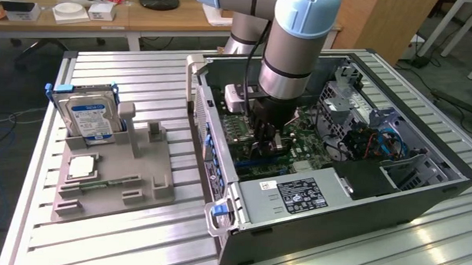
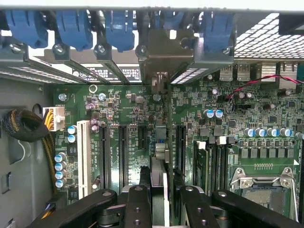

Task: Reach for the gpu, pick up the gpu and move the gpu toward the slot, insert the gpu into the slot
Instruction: 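Insert the gpu into the slot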

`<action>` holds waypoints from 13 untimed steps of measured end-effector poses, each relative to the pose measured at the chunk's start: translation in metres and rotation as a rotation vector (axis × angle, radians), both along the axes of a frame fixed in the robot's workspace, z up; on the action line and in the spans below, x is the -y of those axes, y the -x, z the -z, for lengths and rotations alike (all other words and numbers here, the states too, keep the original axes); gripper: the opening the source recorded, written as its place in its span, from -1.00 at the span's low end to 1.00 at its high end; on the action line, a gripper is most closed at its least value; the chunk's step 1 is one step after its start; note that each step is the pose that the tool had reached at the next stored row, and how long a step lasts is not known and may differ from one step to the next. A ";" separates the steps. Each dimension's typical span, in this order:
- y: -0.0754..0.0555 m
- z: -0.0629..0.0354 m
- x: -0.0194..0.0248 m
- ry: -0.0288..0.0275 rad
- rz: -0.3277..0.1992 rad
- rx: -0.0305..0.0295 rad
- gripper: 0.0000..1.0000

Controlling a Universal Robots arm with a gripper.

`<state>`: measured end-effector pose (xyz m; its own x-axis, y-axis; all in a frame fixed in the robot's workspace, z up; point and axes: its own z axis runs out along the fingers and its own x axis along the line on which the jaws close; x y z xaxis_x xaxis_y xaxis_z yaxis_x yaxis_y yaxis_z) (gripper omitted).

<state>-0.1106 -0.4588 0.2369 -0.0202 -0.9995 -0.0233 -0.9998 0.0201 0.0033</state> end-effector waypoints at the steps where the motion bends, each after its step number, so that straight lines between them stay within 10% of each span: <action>1: 0.000 0.0000 0.0000 -0.0001 0.000 0.0001 -0.44; 13: 0.000 0.0005 0.0005 0.0000 0.004 0.0003 -0.44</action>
<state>-0.1108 -0.4593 0.2365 -0.0240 -0.9994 -0.0234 -0.9997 0.0239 0.0030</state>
